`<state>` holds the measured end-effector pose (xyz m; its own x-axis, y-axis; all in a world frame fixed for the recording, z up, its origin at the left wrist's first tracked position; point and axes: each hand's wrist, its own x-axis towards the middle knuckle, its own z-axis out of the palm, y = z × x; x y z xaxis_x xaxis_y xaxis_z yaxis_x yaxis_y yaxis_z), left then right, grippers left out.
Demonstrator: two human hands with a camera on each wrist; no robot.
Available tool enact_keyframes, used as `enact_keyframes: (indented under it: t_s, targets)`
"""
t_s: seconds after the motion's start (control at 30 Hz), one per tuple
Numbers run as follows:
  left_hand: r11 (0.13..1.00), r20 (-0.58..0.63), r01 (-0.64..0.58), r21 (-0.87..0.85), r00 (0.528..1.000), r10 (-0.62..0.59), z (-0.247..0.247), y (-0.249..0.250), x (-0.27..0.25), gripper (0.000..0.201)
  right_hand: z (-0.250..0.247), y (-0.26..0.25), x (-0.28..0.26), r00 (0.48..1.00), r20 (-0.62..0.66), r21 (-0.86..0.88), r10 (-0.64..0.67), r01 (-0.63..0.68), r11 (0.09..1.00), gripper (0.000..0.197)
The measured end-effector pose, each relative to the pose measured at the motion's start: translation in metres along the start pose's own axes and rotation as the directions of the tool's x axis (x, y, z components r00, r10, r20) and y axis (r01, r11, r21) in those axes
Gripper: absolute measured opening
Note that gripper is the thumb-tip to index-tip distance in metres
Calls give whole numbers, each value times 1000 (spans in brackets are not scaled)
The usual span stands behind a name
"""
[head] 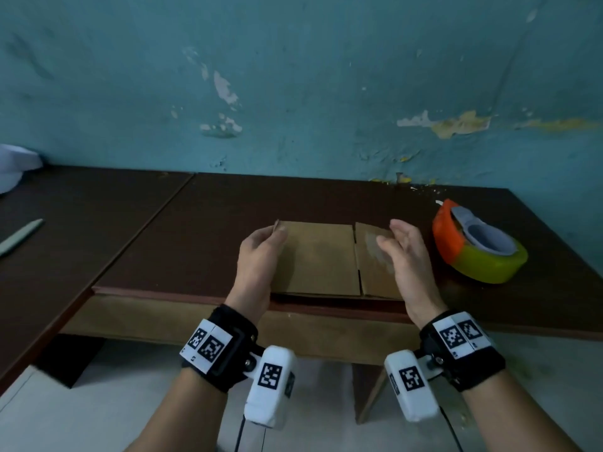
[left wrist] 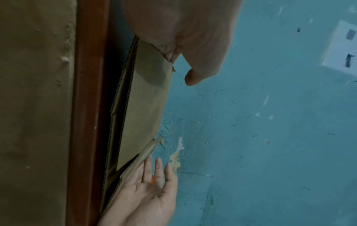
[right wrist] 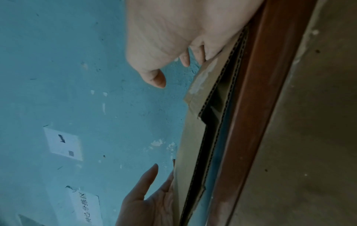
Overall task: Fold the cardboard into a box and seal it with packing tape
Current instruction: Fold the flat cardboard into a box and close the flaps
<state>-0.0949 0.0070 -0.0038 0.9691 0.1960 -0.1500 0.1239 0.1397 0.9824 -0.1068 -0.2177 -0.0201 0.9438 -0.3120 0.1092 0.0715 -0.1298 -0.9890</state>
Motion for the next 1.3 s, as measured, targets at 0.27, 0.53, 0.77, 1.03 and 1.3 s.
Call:
enact_keyframes:
  t_s: [0.27,0.53,0.77,1.03,1.3]
  targets:
    - [978,89,-146,-152,983,161,2,4,6,34,0,-6,7,993,-21,110,-120,121,986,48]
    - [943,195,-267,-197,932,304,20,-4,13,26,5,-6,13,966,-51,209,-254,259,943,71]
    - [935,235,-308,-179,909,344,31,-4,6,52,4,-17,8,921,-20,294,-389,377,878,64]
    - [916,250,-384,-118,881,401,33,-2,-2,53,10,-9,-1,890,42,300,-455,423,855,65]
    - [894,239,-440,-86,862,447,32,-4,-1,44,17,-1,-1,892,37,302,-450,419,856,56]
